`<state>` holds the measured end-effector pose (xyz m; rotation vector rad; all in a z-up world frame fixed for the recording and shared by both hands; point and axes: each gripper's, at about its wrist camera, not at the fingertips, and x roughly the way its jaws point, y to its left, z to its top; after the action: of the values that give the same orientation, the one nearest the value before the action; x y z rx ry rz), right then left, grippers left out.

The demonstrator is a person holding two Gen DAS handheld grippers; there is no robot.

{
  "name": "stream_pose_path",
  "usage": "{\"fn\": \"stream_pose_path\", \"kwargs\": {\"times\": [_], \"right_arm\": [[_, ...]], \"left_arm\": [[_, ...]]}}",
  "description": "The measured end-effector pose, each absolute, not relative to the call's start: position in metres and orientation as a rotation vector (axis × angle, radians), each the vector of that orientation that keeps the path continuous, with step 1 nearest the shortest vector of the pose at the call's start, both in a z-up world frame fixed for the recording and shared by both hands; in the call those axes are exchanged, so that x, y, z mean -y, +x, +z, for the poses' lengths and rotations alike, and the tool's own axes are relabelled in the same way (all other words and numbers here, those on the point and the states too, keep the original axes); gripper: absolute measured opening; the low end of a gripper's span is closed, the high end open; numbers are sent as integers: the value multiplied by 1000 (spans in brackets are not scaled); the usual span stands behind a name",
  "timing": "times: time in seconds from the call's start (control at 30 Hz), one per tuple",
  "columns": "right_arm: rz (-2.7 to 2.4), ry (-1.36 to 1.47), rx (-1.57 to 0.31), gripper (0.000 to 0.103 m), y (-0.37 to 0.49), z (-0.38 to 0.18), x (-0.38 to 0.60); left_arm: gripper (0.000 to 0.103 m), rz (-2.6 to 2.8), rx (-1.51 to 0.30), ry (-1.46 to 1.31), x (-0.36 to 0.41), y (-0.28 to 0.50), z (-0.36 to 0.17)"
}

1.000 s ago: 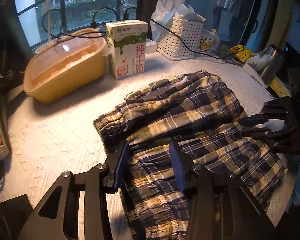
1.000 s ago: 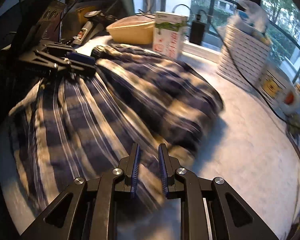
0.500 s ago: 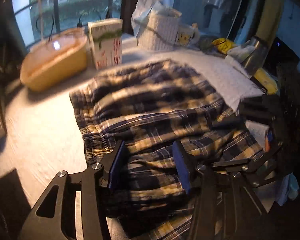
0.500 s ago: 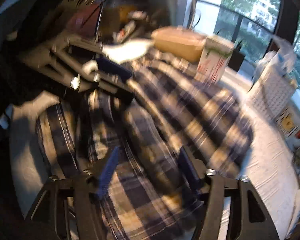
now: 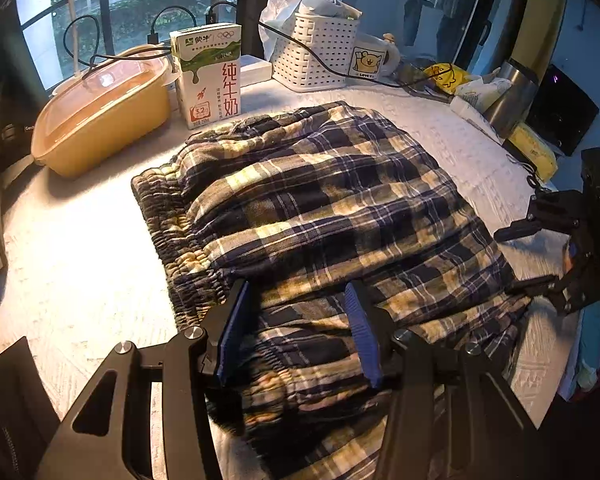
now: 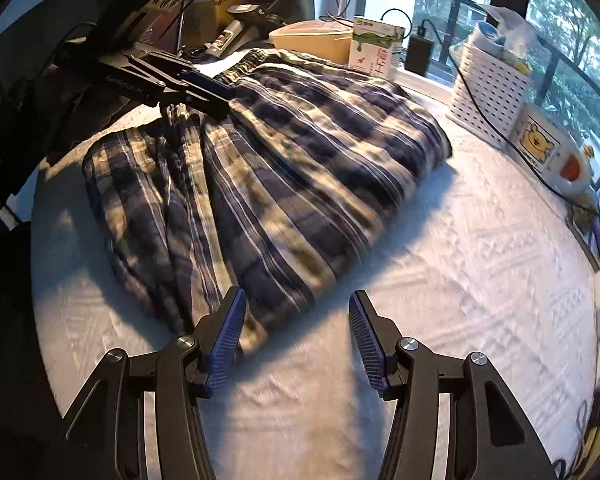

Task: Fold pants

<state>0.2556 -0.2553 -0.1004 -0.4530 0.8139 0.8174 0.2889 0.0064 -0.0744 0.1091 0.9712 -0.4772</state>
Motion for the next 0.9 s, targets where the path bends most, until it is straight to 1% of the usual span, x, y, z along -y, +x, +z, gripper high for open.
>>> {"fn": "stream_pose_path", "kwargs": {"times": [0.07,0.2,0.3,0.4,0.47,0.6,0.7,0.73,0.77,0.83,0.9], "right_arm": [[817,-471,-824,55,252,-101,261],[787,-546,-851,56,256,-92,267],[788,-474,-758,56,271,-62,270],[809,-434,-668,56,296,-42,250],[798,-436,-657,56,318,-42,229],[802,-413,-707,56,365,-57,192],[779,-407,-794,56,393,-77,180],[765,-424,-824,56,399,-85,177],[770,-429,-806,56,399,-88,176],[776,-429,-806,56,400,-88,178],[770,-441,-807,56,399,-87,178]], "left_arm": [[49,-467,-972,110,-11,285,-68],[49,-447,-896,107,-24,279,-37],[49,-447,-849,123,-30,291,-26],[49,-416,-850,123,-31,318,-33],[49,-416,-867,81,-34,338,-41],[49,-384,-895,36,-38,366,-61],[49,-333,-919,-6,-48,377,-76],[51,-313,-935,0,-49,380,-82],[53,-309,-963,-2,-51,383,-91],[56,-317,-908,35,-50,379,-94],[56,-297,-901,66,-44,377,-91]]}}
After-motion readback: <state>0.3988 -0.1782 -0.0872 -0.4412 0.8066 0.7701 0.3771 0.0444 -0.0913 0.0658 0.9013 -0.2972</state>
